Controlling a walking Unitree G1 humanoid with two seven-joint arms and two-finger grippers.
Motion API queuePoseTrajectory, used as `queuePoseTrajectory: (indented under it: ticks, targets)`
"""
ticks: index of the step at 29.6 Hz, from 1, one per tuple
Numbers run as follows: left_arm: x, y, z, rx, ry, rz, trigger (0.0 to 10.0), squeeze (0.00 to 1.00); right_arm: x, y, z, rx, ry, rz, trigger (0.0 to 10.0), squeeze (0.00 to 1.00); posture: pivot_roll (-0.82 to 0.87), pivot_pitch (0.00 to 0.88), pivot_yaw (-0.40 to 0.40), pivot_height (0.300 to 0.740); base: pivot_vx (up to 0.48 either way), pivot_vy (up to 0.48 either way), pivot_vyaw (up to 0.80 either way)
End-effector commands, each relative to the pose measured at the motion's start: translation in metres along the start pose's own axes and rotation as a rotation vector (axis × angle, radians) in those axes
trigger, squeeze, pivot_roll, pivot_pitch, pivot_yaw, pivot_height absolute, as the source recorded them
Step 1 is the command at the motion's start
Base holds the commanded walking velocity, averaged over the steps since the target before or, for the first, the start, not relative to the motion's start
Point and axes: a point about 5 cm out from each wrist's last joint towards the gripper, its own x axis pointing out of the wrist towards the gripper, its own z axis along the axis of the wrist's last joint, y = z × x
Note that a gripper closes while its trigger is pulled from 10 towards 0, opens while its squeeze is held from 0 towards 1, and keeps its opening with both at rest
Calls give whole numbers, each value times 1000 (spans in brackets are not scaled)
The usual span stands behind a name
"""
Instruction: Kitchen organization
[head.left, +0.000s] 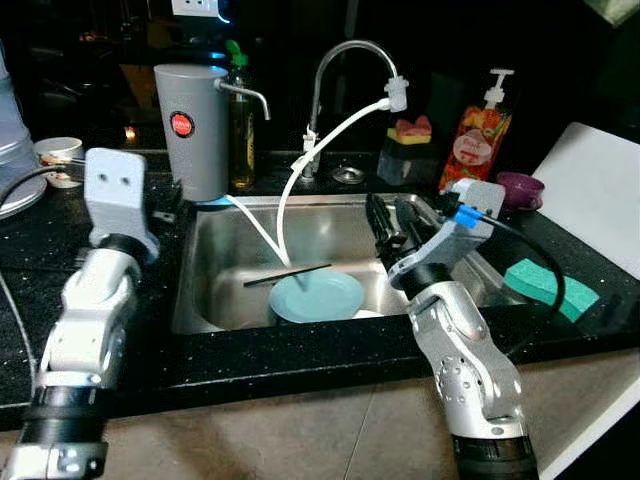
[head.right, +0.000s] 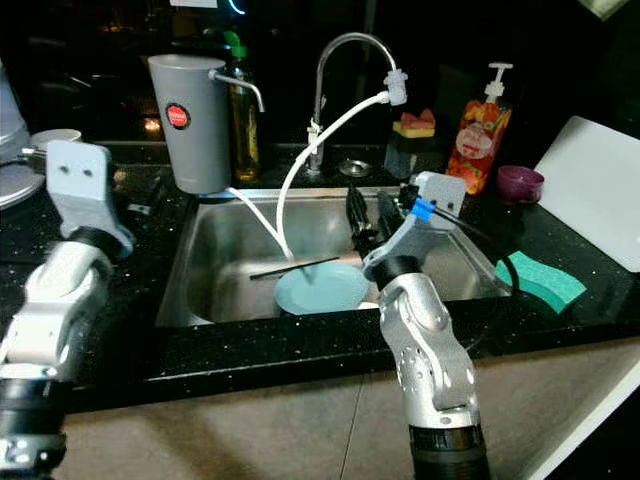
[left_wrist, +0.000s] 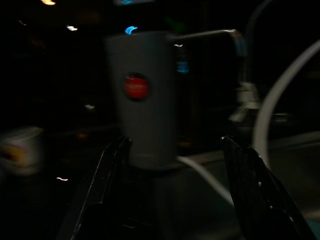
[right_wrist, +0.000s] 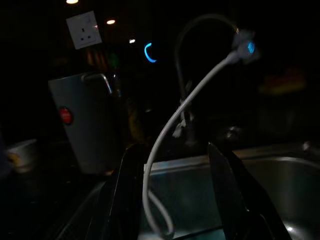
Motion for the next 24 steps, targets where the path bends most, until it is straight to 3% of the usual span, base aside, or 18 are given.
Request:
queuePoseTrajectory:
  ticks: [1,5,8,24]
  targets:
    - [-3,-12,-3,-53,38,-55,10000,0,-3,-2,0,-23,-4,-23,10000,0,35,64,-76,740,0,0,0]
    - [-4,-20,-2,-107,36,-91,10000,0,-4,-6,0,-28,-2,-40,10000,0,33,65,-75,740,0,0,0]
    - [-4,-37,3,-165,13,-161,10000,0,-5,-15,0,-57,-1,-83,10000,0,28,64,-70,740,0,0,0]
    - [-5,-67,10,-150,-12,-272,10000,0,-8,-28,0,-141,-18,-169,10000,0,16,59,-57,740,0,0,0]
